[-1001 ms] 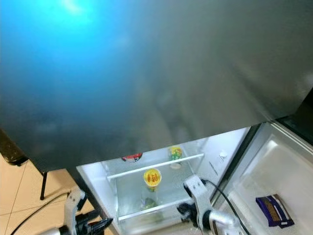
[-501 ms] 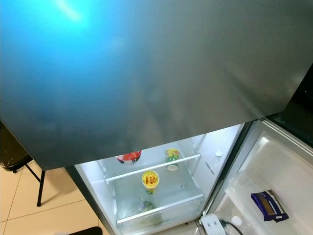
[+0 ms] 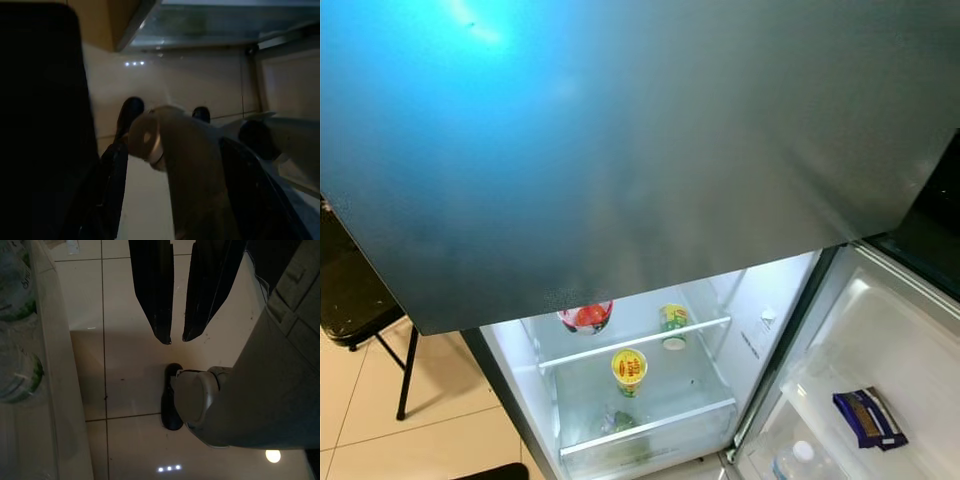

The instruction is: Restocking fridge

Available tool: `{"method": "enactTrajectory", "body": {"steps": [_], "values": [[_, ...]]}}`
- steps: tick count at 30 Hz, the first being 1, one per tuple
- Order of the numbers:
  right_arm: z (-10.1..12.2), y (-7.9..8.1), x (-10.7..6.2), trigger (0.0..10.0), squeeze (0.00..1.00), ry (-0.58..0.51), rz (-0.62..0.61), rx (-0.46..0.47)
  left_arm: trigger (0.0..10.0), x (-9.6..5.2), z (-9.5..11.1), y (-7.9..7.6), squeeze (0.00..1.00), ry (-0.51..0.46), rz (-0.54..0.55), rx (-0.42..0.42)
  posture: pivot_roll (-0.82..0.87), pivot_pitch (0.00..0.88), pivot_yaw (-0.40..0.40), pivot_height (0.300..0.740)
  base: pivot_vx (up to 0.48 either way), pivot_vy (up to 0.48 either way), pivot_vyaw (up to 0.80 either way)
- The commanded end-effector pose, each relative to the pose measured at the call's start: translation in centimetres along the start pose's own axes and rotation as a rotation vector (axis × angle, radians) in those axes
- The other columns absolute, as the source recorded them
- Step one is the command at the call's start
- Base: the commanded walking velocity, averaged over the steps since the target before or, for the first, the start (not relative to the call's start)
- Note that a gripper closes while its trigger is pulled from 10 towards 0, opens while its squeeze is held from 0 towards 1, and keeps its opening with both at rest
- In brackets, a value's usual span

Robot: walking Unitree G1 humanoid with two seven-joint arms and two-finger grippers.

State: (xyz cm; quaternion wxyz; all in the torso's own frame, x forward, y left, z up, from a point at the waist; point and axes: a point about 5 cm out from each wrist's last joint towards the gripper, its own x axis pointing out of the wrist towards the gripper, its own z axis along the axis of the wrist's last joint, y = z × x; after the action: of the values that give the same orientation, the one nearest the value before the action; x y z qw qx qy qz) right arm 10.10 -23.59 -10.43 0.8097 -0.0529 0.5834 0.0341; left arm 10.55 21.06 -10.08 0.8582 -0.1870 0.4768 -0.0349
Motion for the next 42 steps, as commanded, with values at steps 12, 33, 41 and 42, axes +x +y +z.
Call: {"method": "enactTrajectory", "body": {"steps": [12, 33, 41, 42], "values": [[0.51, -0.36, -0.01, 10.0, 0.00, 0.002, -0.012, -0.022, 10.0, -0.31, -1.42, 0.04, 0.00, 0.041, 0.007, -0.011, -0.07, 0.000, -0.014, 0.740, -0.326, 0.000, 0.00], [0.19, -0.07, 0.03, 10.0, 0.00, 0.012, -0.001, -0.018, 10.0, -0.25, -1.61, -0.17, 0.00, 0.041, 0.003, -0.021, -0.07, 0.000, -0.009, 0.740, -0.351, 0.000, 0.00], [0.14, 0.00, 0.03, 10.0, 0.00, 0.015, 0.001, -0.019, 10.0, -0.25, -1.65, -0.17, 0.00, 0.043, 0.003, -0.020, -0.08, 0.000, -0.008, 0.740, -0.358, 0.000, 0.00], [0.13, 0.00, 0.03, 10.0, 0.00, 0.015, 0.001, -0.019, 10.0, -0.26, -1.66, -0.17, 0.00, 0.043, 0.003, -0.020, -0.08, 0.000, -0.008, 0.740, -0.356, 0.000, 0.00]]}}
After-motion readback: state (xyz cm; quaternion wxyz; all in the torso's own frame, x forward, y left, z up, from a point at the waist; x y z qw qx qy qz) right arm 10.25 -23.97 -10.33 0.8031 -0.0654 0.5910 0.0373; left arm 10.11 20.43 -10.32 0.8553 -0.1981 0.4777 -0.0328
